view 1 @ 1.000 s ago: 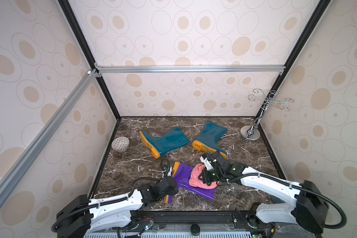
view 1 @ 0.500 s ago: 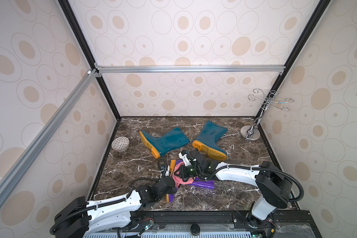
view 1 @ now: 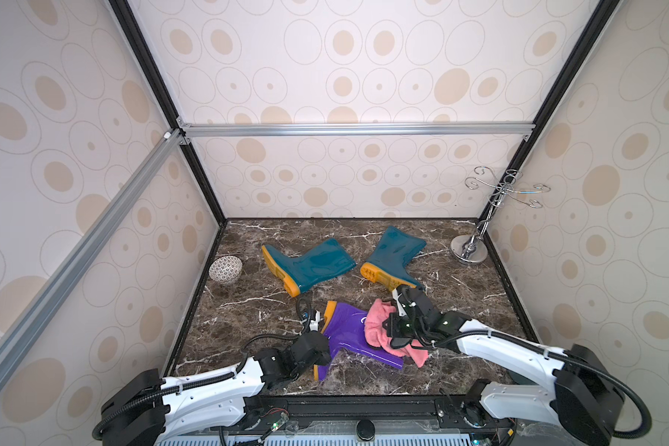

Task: Wipe the rubber boots with a cloth
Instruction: Wipe the dirt off the rubber boot.

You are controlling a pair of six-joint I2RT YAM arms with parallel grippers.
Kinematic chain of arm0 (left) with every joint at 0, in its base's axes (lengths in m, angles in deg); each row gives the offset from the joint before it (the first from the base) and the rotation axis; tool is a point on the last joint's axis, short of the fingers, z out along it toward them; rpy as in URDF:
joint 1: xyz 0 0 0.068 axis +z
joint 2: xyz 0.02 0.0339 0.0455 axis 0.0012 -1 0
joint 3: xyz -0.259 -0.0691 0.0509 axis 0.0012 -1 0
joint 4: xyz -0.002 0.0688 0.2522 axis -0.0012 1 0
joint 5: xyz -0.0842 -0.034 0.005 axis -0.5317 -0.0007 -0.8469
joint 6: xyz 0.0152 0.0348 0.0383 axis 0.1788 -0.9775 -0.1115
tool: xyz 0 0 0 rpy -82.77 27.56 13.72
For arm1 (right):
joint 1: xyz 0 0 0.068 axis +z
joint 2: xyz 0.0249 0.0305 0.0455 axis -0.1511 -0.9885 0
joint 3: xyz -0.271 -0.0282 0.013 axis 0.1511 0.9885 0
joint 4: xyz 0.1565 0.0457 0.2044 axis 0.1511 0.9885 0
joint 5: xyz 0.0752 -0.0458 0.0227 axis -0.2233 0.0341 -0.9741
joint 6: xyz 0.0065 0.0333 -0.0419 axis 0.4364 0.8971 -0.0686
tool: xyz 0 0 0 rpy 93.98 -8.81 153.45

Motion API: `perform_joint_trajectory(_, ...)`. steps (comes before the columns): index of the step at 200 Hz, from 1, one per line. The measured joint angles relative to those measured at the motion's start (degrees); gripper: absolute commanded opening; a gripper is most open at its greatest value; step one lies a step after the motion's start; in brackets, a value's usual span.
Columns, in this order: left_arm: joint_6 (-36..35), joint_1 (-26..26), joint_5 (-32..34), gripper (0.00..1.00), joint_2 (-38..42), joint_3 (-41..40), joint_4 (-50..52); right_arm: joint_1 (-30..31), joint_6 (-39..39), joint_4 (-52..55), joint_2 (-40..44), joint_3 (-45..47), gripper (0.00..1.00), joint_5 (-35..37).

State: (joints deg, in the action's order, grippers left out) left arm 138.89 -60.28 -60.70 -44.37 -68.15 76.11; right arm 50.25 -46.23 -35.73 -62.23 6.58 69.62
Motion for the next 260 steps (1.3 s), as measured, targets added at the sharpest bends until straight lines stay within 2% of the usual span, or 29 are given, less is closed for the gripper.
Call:
perform_joint_trajectory(20,0.0,0.0,0.0,0.0,0.0,0.0,0.0,-0.1,-2.4,2.8,3.0,-0.2,0.0,-0.6)
perform_joint_trajectory(41,0.0,0.0,-0.1,0.0,-0.3,0.0,-0.1,-0.1,-4.6,2.6,0.0,-2.1,0.0,-4.5)
perform_joint_trajectory(69,0.0,0.0,-0.1,0.0,-0.7,0.0,-0.5,-0.1,-5.3,-1.0,-10.8,-8.3,0.0,-11.8)
perform_joint_trajectory(111,0.0,0.0,-0.2,0.0,-1.2,0.1,-0.8,0.9,-3.6,-10.3,-31.3,-24.3,0.0,-21.2)
perform_joint_trajectory(135,0.1,0.0,0.1,0.0,-1.2,0.1,-0.7,4.1,-3.3,-11.8,-35.5,-29.8,0.0,-21.9)
perform_joint_trajectory(160,0.1,0.0,0.3,0.0,-1.2,0.3,-0.5,6.8,-2.6,-14.6,-34.5,-29.4,0.0,-20.6)
perform_joint_trajectory(205,0.3,0.0,0.3,0.0,-1.2,0.3,-0.2,2.5,-0.1,-18.6,-25.3,-11.6,0.0,-15.6)
perform_joint_trajectory(230,1.2,0.0,0.5,0.0,-1.6,0.6,-0.1,1.4,-0.6,-14.0,-17.9,-4.1,0.0,-11.3)
perform_joint_trajectory(260,1.9,0.1,0.7,0.0,-1.7,0.8,0.3,1.6,-3.1,-3.9,-7.2,-2.9,0.0,-9.1)
